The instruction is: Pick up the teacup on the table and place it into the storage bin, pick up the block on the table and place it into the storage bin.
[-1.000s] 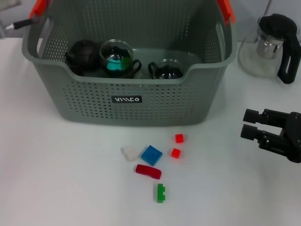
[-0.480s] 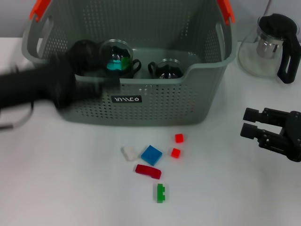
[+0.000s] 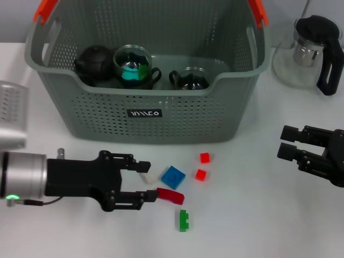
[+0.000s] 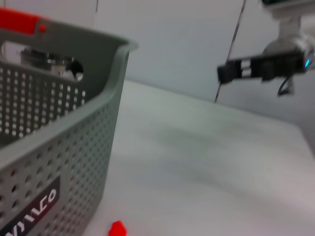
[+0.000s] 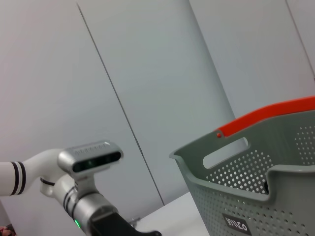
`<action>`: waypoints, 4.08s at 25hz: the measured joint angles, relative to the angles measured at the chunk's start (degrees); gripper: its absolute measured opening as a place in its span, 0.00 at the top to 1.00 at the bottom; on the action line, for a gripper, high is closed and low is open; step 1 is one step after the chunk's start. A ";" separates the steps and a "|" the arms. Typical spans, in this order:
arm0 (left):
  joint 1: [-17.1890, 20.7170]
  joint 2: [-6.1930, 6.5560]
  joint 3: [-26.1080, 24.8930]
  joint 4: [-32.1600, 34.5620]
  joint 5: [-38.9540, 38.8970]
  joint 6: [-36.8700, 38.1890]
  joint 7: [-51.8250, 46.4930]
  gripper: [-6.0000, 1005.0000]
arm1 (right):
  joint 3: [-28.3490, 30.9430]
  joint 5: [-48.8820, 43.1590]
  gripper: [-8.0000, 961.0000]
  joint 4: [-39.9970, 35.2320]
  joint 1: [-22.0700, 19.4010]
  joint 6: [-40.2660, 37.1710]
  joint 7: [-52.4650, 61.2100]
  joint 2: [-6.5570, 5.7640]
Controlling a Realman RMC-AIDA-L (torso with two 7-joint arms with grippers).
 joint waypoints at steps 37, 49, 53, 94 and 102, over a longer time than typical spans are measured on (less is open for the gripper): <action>-2.32 -2.23 1.68 -11.64 0.02 -25.01 15.09 0.35 | 0.09 -0.10 0.44 0.00 -0.13 -0.10 0.06 -0.19; -2.38 -2.23 4.31 -10.64 0.27 -26.94 11.25 0.51 | 0.09 -0.22 0.45 0.00 -0.25 -0.09 0.44 -0.22; -2.16 -2.16 4.39 -9.32 0.24 -25.72 9.53 0.58 | 0.09 -0.21 0.45 0.00 -0.27 -0.09 0.50 -0.23; -23.59 6.37 11.29 15.10 17.20 -24.37 -48.39 0.51 | 0.08 -0.22 0.45 -0.53 -0.03 -0.19 1.51 -0.39; -21.07 3.28 8.65 20.63 14.78 -26.10 -47.87 0.43 | 0.15 -0.14 0.44 -0.53 -0.20 -0.18 1.54 -0.47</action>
